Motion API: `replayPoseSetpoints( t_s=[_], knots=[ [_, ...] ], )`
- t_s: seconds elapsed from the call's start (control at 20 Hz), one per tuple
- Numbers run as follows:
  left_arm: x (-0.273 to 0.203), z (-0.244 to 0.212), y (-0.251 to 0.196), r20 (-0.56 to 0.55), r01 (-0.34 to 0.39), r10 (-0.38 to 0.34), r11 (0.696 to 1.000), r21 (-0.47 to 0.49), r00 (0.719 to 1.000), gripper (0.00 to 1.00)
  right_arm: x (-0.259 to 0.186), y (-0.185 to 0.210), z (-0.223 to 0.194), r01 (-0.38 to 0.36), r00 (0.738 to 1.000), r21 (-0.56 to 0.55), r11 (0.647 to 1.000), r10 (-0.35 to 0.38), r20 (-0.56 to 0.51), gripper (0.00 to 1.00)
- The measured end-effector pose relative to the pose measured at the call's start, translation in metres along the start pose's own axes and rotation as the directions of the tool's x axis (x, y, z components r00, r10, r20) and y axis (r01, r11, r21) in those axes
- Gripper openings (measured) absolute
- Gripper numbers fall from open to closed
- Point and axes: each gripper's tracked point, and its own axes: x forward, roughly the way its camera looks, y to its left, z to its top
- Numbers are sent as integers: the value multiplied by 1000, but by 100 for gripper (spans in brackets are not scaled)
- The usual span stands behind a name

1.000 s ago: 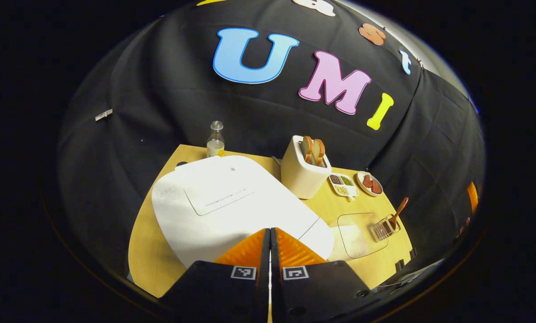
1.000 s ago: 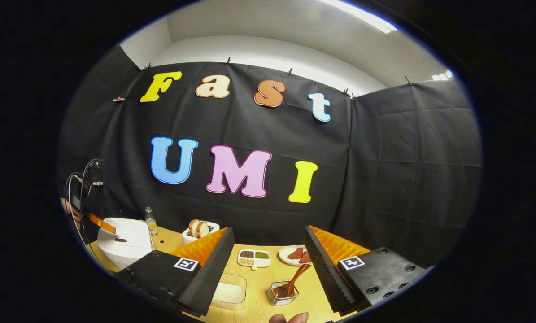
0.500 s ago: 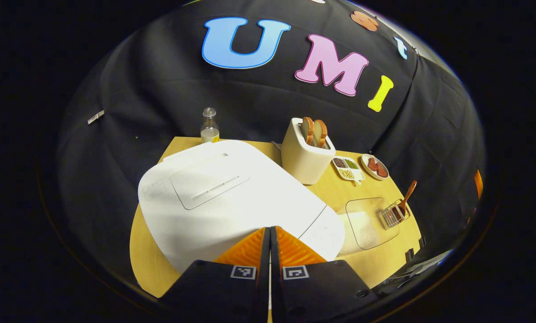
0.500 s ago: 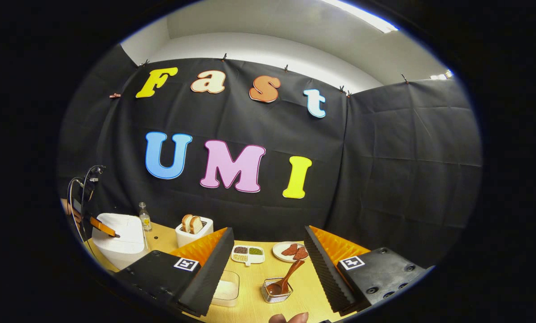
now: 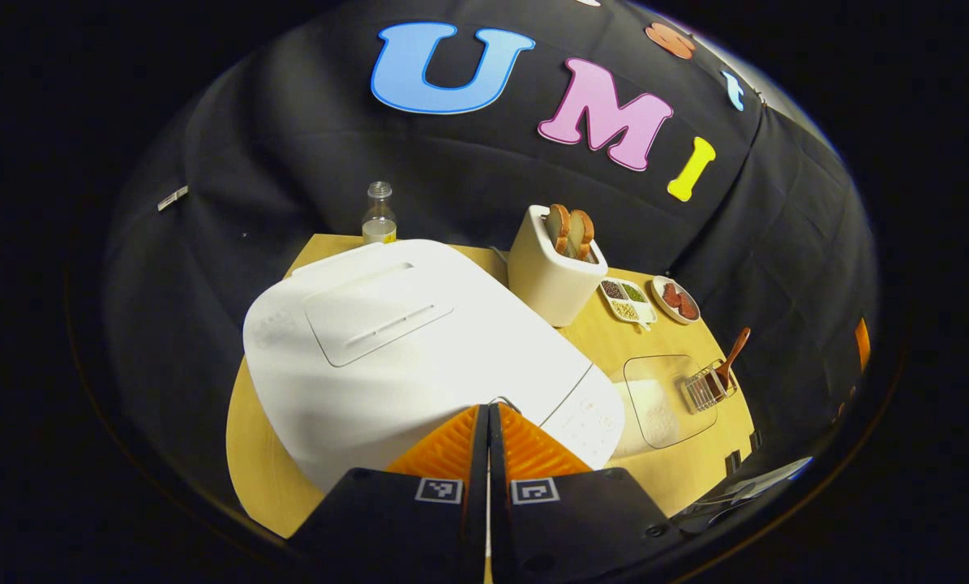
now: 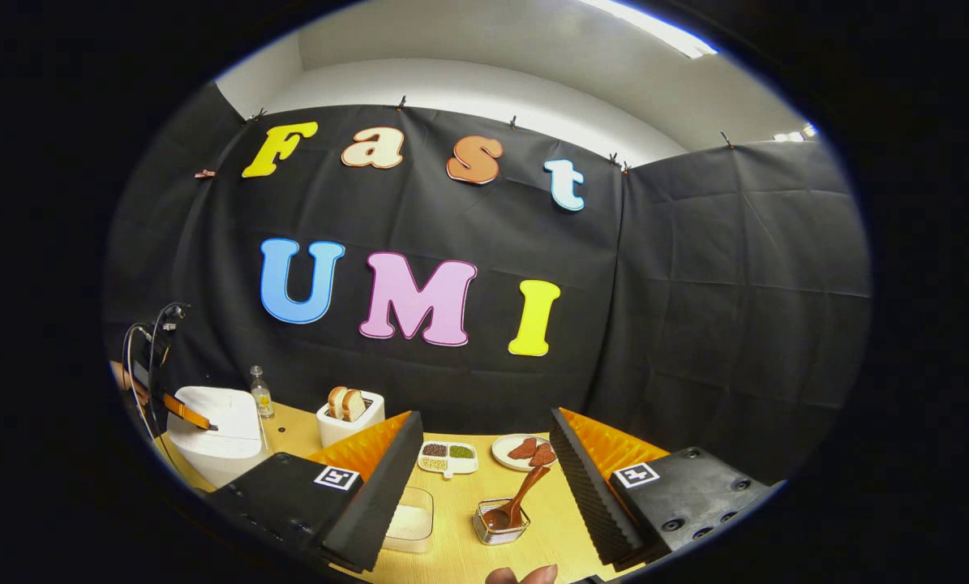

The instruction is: Close the left gripper, press the button to open the rice cooker; take a wooden spoon from the chopstick holder with the right hand, scoop a spoonful of rice and pour it into the rice cooker, then put the wooden spoon back into the chopstick holder.

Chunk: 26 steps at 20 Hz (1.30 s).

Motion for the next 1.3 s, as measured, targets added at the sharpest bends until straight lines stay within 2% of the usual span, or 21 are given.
replayPoseSetpoints(
  t_s=[0.2,0.3,0.4,0.45,0.55,0.65,0.7,0.75,0.8,0.85,0.9,0.95,1.05,1.3],
  knots=[
    [-21,24,-4,125,-35,26,997,71,992,8,-7,-2,0,16,1000,-8,1000,-16,4,98],
    [-37,47,-4,229,-78,54,992,95,972,8,-10,1,-1,13,1000,-1,1000,-13,5,98],
    [-53,72,-1,342,-143,103,985,94,934,9,-14,1,-3,13,1000,-1,1000,-13,3,98],
    [-64,82,2,401,-182,131,979,93,907,9,-14,1,-2,11,1000,-4,1000,-11,5,98],
    [-87,108,7,520,-277,190,956,94,832,10,-14,2,-2,-4,1000,-10,1000,4,9,98],
    [-109,125,0,603,-330,199,937,113,772,22,-10,0,-2,-16,1000,-18,1000,16,9,98],
    [-119,130,-8,629,-340,186,931,133,755,39,-7,-2,-3,-21,1000,-18,1000,22,9,98],
    [-126,133,-16,649,-350,174,924,152,741,49,-3,-5,-5,-26,1000,-15,1000,26,6,98],
    [-133,136,-22,664,-360,164,917,170,730,65,1,-7,-7,-30,1000,-11,999,30,3,98],
    [-140,137,-30,679,-373,160,910,179,717,70,4,-11,-10,-30,1000,-9,999,30,-3,98],
    [-147,139,-36,692,-387,162,904,183,704,87,8,-15,-14,-32,999,-5,999,32,-8,98],
    [-154,139,-42,708,-402,166,898,179,687,96,10,-18,-17,-37,999,3,999,37,-16,98],
    [-162,135,-57,720,-403,170,900,163,672,96,18,-22,-30,-57,997,30,998,58,-43,98],
    [-159,115,-95,696,-349,175,930,116,696,96,35,-43,-74,-85,986,98,992,98,-134,98]
  ],
)
